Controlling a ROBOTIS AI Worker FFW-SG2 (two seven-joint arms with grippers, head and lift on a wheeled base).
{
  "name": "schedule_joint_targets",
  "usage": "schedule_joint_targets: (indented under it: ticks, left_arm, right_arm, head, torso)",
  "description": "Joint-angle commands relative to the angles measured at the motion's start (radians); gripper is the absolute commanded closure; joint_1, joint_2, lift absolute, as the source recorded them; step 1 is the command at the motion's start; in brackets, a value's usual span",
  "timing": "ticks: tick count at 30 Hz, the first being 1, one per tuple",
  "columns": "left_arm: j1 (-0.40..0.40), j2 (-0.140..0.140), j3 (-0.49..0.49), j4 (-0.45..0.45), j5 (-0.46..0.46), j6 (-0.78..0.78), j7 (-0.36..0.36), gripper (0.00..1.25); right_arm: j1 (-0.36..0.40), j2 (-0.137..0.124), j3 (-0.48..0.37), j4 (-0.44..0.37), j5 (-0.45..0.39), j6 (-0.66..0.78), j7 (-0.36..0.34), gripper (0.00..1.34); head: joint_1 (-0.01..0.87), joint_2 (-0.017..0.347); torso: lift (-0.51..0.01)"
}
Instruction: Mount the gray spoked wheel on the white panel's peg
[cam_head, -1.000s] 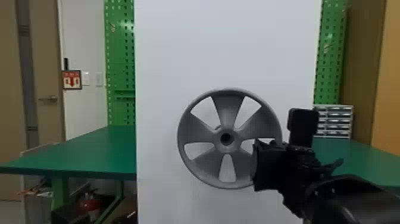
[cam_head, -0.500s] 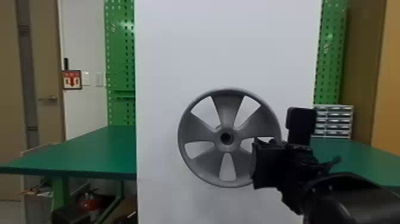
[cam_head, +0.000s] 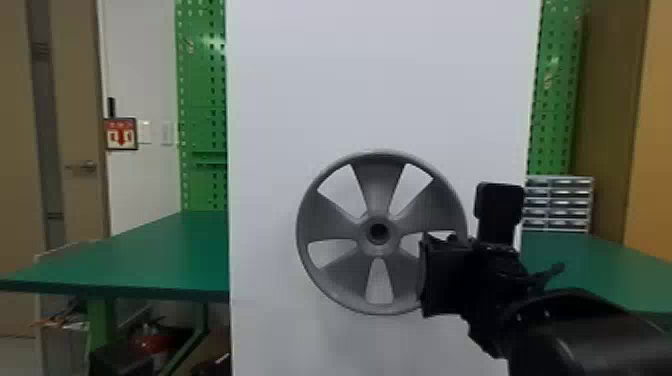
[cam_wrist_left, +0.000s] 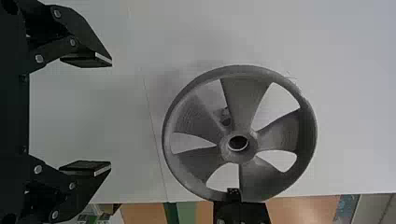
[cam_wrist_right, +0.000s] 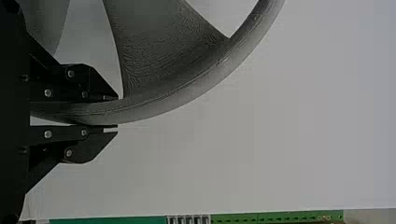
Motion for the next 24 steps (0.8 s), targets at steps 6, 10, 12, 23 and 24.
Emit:
schedule_joint_targets:
  ticks: [6,10,12,23,24]
  left_arm:
    - [-0.001,0.001,0.000,0.000,0.000,0.000,0.000,0.47]
    - [-0.001,0.001,0.000,0.000,0.000,0.000,0.000,0.47]
    - [-0.002,0.001,0.000,0.000,0.000,0.000,0.000,0.47]
    - [-0.001,0.001,-0.002,0.000,0.002,0.000,0.000,0.47]
    - [-0.001,0.001,-0.002,0.000,0.000,0.000,0.000,0.47]
  right_arm:
    - [-0.003,-0.005,-0.007,0.024,0.020,-0.021,0.032,1.17]
    - [-0.005,-0.007,-0.005,0.030,0.030,-0.026,0.038,1.17]
    - [-0.005,-0.008,-0.010,0.040,0.039,-0.033,0.057,1.17]
    - [-0.009,-0.008,-0.028,0.086,0.053,-0.072,0.115,1.17]
    - [-0.009,-0.008,-0.030,0.087,0.048,-0.072,0.115,1.17]
  head:
    - [0.123,-0.008]
    - [0.123,-0.008]
    - [0.123,-0.008]
    - [0.123,-0.008]
    - [0.123,-0.008]
  torso:
    - [-0.408]
    - [-0.408]
    - [-0.408]
    - [-0.408]
    - [-0.408]
